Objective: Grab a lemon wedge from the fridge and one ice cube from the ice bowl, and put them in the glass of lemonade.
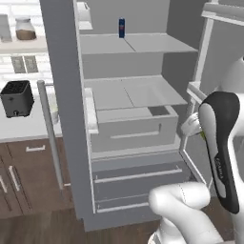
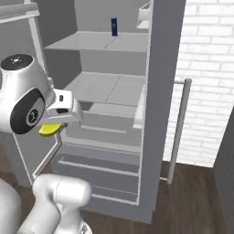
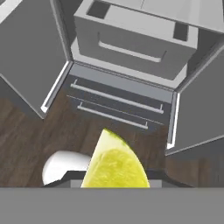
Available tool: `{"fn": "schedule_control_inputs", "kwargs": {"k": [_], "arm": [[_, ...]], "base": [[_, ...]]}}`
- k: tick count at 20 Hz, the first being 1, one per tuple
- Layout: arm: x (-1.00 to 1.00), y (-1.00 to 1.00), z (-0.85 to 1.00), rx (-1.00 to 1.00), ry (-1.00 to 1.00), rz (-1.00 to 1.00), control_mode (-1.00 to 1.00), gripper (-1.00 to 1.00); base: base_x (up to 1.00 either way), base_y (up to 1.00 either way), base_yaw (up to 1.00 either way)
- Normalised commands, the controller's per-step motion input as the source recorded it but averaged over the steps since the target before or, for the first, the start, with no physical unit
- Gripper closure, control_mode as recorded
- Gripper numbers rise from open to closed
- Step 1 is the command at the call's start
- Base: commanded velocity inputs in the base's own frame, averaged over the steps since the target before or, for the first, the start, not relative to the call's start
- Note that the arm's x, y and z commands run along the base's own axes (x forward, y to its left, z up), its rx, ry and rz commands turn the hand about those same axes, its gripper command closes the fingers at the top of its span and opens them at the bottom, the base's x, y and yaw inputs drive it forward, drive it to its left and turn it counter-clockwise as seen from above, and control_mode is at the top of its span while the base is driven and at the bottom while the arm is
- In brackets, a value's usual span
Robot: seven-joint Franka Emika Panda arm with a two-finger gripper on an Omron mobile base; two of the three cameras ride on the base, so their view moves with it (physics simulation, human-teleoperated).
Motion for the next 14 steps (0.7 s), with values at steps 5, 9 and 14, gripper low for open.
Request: {"fn": "schedule_control_inputs", "kwargs": {"k": [5,9,14], "arm": [[0.0,0.0,0.0,0.0,0.0,0.0,1.0,1.0],[0.0,0.0,0.0,0.0,0.0,0.0,1.0,1.0],[0.0,0.0,0.0,0.0,0.0,0.0,1.0,1.0]], "base": [[-0.2,0.39,0.88],[0.0,0.12,1.0],[0.0,0.59,0.74]]}}
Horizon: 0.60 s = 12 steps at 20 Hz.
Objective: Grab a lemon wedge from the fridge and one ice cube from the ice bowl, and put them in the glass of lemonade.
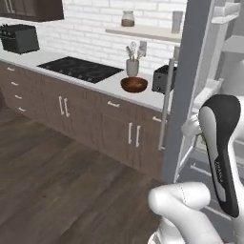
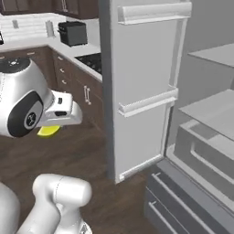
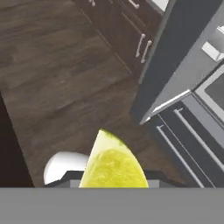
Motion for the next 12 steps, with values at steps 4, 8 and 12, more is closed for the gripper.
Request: {"fn": "schedule_control_inputs", "kwargs": {"k": [4,8,12], "arm": [[0.0,0.0,0.0,0.0,0.0,0.0,1.0,1.0],[0.0,0.0,0.0,0.0,0.0,0.0,1.0,1.0],[0.0,0.0,0.0,0.0,0.0,0.0,1.0,1.0]], "base": [[-0.01,0.69,0.62],[0.43,0.91,0.53],[1.0,0.35,0.55]]}}
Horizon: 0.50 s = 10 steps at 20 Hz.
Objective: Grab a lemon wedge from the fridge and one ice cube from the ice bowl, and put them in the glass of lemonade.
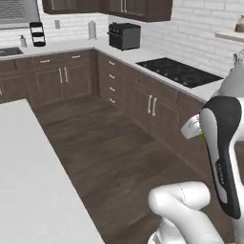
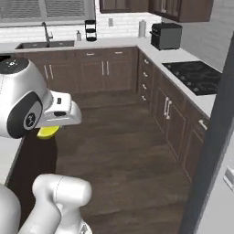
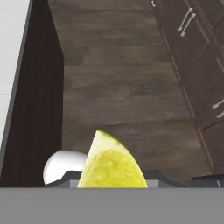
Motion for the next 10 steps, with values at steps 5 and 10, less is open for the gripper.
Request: {"fn": "schedule_control_inputs", "kwargs": {"k": [5,10], "arm": [[0.0,0.0,0.0,0.0,0.0,0.0,1.0,1.0],[0.0,0.0,0.0,0.0,0.0,0.0,1.0,1.0]], "base": [[1.0,-0.16,0.52],[0.98,-0.8,0.2]]}}
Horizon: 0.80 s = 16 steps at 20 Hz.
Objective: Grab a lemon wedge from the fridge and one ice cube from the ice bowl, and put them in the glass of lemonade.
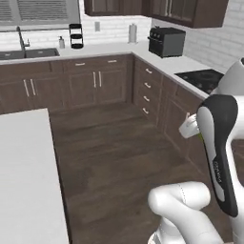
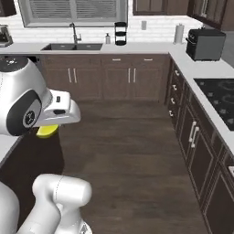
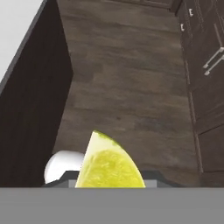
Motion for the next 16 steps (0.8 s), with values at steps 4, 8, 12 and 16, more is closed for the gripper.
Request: {"fn": "schedule_control_inputs", "kwargs": {"k": [4,8,12,16], "arm": [[0.0,0.0,0.0,0.0,0.0,0.0,1.0,1.0],[0.0,0.0,0.0,0.0,0.0,0.0,1.0,1.0],[0.0,0.0,0.0,0.0,0.0,0.0,1.0,1.0],[0.0,0.0,0.0,0.0,0.0,0.0,1.0,1.0]], "base": [[1.0,-1.0,-0.09],[0.46,-0.53,-0.64],[0.0,-0.15,-0.91],[0.0,-0.13,-0.88]]}}
